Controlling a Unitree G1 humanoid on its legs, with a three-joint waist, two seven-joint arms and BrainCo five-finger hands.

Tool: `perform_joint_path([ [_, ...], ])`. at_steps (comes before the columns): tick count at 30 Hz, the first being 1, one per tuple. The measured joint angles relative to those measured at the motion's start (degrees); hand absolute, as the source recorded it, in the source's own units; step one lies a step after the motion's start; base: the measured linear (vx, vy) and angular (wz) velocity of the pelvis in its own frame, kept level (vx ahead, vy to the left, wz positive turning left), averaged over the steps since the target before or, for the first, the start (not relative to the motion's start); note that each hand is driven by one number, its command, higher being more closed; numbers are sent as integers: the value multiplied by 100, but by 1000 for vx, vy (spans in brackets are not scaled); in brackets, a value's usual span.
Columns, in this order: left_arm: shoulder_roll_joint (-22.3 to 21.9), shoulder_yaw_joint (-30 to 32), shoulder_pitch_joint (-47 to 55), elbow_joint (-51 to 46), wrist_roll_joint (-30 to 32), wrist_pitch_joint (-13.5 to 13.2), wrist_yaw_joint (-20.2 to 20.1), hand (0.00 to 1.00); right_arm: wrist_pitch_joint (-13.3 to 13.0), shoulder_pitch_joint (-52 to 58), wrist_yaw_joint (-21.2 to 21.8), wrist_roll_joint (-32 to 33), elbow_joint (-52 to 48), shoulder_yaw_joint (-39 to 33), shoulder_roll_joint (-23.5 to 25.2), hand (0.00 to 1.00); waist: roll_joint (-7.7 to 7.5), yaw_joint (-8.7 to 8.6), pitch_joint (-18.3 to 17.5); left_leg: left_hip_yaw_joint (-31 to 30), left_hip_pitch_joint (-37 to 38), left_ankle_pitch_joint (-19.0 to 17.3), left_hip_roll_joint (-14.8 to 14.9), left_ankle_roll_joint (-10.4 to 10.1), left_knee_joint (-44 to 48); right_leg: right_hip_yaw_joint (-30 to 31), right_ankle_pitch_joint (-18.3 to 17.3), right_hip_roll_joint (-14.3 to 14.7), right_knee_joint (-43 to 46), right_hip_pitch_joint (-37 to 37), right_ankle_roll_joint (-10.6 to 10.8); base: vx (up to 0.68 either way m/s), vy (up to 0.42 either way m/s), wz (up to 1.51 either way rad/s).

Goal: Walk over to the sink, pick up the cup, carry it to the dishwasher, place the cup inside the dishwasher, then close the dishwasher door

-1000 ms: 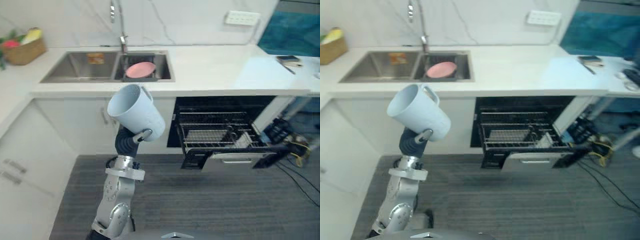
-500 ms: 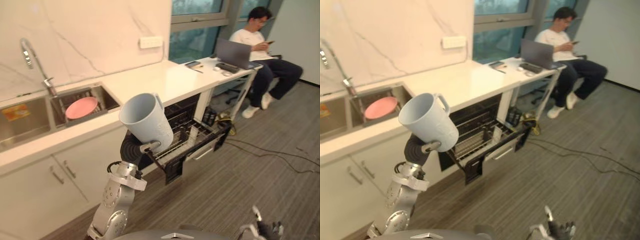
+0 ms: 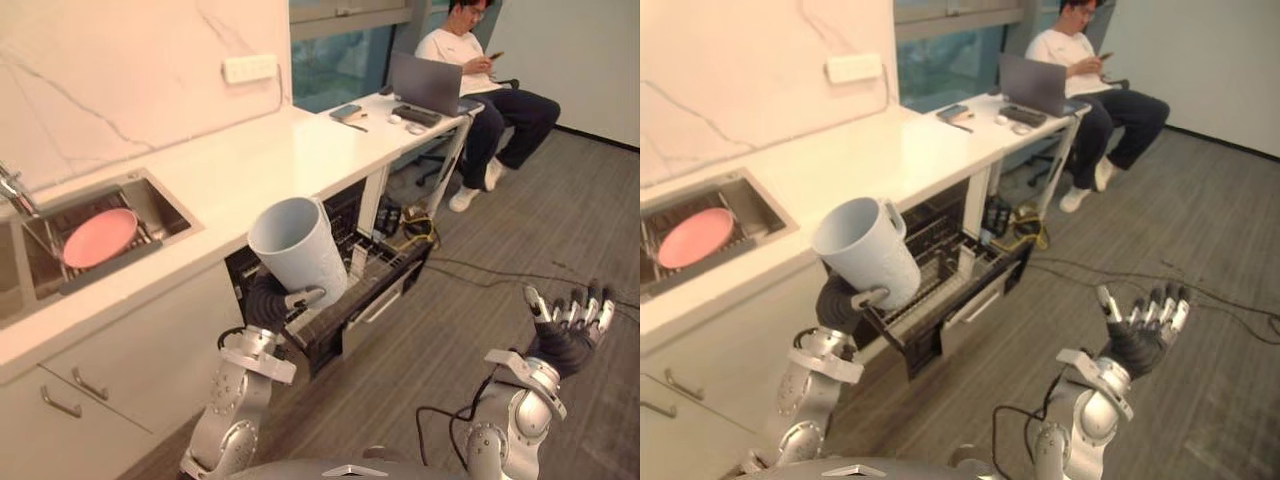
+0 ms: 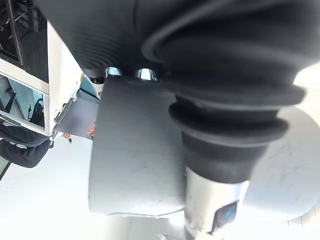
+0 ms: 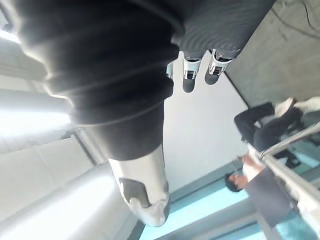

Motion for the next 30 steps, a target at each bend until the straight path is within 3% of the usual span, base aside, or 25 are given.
perform_joint_path([
  [2,15,65,1,109,2,1,15,100,256,-122,199,19,124,-1,-160,0,-94,39,-17,-84,-79,-239,-264,11,-1225,197,161,-190,-98,-90,72,121,207,-23],
  [3,34,136,-1,204,1,3,24,100,439,-259,350,52,273,-2,-341,0,-102,21,-9,-317,-75,28,-478,-17,-2288,255,309,-335,-172,-128,267,136,288,-44],
  [4,26,204,36,313,-1,11,32,100,607,-324,509,170,427,2,-532,0,-120,42,-40,-401,103,599,-752,-293,-2811,462,419,-444,-365,-97,416,118,232,-32],
  [6,84,292,17,319,-4,35,48,100,797,-342,798,478,418,-9,-653,0,-108,-124,-199,-496,89,777,-1030,-163,-3137,531,760,-512,-1075,59,445,130,214,21],
  [10,201,354,-47,359,-1,33,33,100,997,-570,1360,589,404,240,-749,0,-350,-76,-26,-687,-78,690,-1151,-110,-2841,613,1240,-526,-1889,369,591,76,149,-3],
  [12,225,401,-47,356,1,34,-68,100,1022,-815,1483,592,398,359,-869,0,-266,-6,-20,-743,-60,360,-1102,-89,-2677,804,1263,-496,-1950,348,694,10,95,-43],
  [16,263,448,-114,354,58,46,-125,100,1120,-820,1488,592,301,497,-864,0,-285,15,2,-501,95,235,-1238,1,-2738,1101,1299,-594,-1907,256,791,-37,108,-42],
  [22,308,513,-317,143,539,59,78,100,1082,-642,1713,582,-126,916,-829,0,-339,22,56,-23,193,142,-1348,173,-2822,1214,1216,-773,-605,-674,475,-44,111,-41],
  [24,404,537,-442,87,807,57,279,100,1065,-730,1805,569,-149,1088,-838,0,-415,29,66,-9,125,150,-1359,182,-2777,1140,1473,-742,-1183,-510,581,36,63,-37],
  [27,456,842,-707,78,1254,57,740,100,1071,-1055,1918,568,-149,1309,-867,0,-379,143,121,6,33,148,-1290,184,-2781,1042,2168,-574,-2169,-258,577,-23,20,-48],
  [28,451,1002,-840,78,1557,57,1056,100,1080,-1180,2022,582,-153,1429,-893,0,-397,179,151,39,35,146,-1288,187,-2780,1026,2412,-538,-2558,-104,583,-56,-4,-23],
  [30,449,1142,-927,58,1863,57,1316,100,1093,-1239,2099,584,-189,1641,-971,0,-395,211,158,44,19,140,-1264,182,-2752,926,2501,-513,-2693,-38,575,-69,-27,-8],
])
